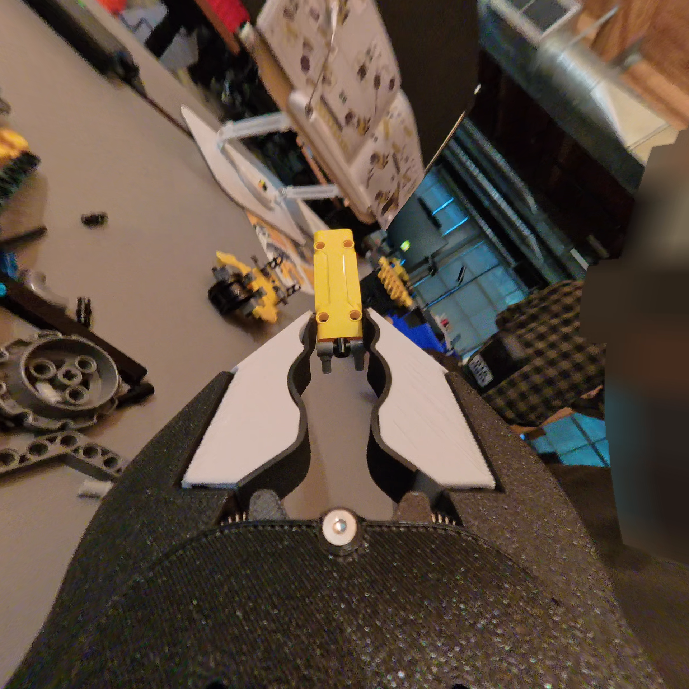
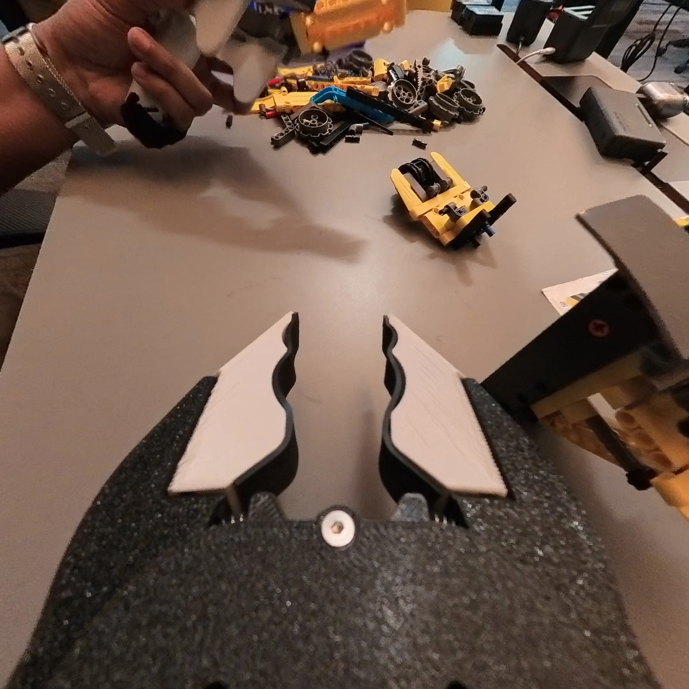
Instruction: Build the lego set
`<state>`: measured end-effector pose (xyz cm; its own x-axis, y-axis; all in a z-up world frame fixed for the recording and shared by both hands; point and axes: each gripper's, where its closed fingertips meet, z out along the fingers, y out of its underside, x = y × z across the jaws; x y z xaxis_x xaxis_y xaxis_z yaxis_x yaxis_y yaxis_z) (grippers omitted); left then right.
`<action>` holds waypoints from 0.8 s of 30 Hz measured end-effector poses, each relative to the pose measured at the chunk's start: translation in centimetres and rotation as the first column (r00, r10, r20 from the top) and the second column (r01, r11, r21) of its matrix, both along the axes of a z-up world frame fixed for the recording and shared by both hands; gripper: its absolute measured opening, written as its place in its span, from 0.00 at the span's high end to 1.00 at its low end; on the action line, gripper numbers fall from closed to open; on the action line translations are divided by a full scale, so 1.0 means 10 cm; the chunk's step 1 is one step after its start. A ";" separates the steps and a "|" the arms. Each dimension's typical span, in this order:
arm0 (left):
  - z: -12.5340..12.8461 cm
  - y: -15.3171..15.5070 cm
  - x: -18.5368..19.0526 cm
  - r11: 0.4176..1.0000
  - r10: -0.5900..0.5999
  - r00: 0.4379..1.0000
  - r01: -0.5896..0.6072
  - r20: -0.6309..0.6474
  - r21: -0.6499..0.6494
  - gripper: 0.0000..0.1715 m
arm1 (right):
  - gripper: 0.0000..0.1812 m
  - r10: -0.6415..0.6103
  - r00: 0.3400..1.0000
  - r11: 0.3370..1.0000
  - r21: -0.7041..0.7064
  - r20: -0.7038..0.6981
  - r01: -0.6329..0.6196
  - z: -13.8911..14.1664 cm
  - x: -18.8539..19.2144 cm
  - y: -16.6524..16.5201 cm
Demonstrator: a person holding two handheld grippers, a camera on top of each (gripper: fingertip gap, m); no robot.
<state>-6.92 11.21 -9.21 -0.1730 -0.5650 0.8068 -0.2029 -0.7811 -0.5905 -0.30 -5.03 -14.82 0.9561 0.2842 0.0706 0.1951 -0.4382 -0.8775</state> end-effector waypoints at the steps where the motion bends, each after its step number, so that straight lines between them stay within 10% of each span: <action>1: -0.09 -0.06 0.01 1.000 -0.020 0.998 0.021 -0.053 0.018 0.88 | 0.75 -0.001 1.000 1.000 -0.002 -0.001 0.001 0.00 0.00 0.00; 12: -0.79 -0.43 0.00 0.884 0.005 0.894 0.206 -0.449 0.420 0.88 | 0.75 -0.005 1.000 1.000 -0.007 -0.026 0.005 0.00 0.02 0.00; 24: -0.97 -0.44 -0.15 0.658 0.114 0.842 0.334 -0.528 0.675 0.72 | 0.75 0.001 1.000 1.000 -0.005 0.004 -0.001 -0.01 0.00 0.00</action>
<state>-8.44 6.82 -18.86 0.0074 -0.9920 0.1259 -0.6820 -0.0970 -0.7249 -0.33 -5.02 -14.92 0.9554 0.2860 0.0735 0.1996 -0.4420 -0.8745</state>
